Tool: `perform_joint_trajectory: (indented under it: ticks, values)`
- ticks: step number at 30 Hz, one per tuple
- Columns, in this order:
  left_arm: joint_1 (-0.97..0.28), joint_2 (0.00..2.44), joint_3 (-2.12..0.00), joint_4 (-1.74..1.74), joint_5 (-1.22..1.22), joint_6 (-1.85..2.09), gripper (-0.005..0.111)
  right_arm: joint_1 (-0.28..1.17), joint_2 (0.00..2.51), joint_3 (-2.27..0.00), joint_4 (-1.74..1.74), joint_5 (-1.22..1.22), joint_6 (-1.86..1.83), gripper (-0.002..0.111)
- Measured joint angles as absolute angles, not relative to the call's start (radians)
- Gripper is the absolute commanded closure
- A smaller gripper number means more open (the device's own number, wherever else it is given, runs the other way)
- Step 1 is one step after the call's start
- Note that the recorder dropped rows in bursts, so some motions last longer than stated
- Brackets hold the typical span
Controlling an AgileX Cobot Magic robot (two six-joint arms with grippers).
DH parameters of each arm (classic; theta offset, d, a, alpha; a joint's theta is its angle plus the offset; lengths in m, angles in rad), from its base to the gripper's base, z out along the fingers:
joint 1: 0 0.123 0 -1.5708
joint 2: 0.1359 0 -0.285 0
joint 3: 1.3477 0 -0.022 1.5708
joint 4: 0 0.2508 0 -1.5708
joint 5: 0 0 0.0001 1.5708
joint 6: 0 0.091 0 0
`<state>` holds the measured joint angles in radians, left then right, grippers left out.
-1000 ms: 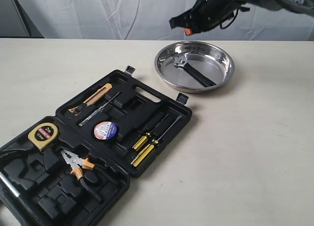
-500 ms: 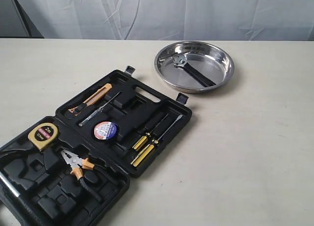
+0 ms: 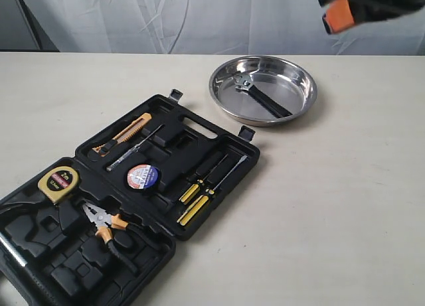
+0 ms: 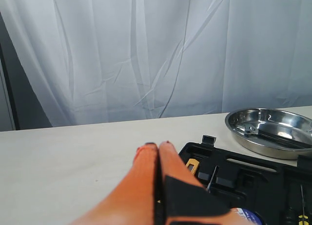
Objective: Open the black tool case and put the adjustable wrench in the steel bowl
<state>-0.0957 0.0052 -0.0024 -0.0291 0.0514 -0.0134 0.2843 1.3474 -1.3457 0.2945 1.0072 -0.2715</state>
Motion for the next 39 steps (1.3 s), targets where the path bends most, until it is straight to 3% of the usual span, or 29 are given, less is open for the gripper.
perform_joint_trajectory:
  ticks: [8,19,24,31,34,39]
  values:
    - [-0.096,0.005,-0.002,-0.029,0.051,-0.013,0.107,0.284,1.1,-1.08,0.307,1.153,-0.247,0.108]
    - [-0.096,0.005,-0.002,-0.029,0.051,-0.013,0.107,0.284,0.974,-1.052,0.335,1.188,-0.187,0.108]
    - [-0.096,0.005,-0.002,-0.029,0.051,-0.013,0.107,0.284,0.863,-0.937,0.309,0.882,-0.185,0.108]
    - [-0.096,0.005,-0.002,-0.029,0.051,-0.013,0.107,0.284,0.576,-0.515,0.305,0.38,-0.183,0.108]
    - [-0.096,0.005,-0.002,-0.029,0.051,-0.013,0.107,0.2,0.363,-0.19,0.371,0.162,-0.18,0.108]
    - [-0.096,0.005,-0.002,-0.029,0.051,-0.013,0.107,0.039,0.099,-0.009,0.478,0.111,-0.18,0.108]
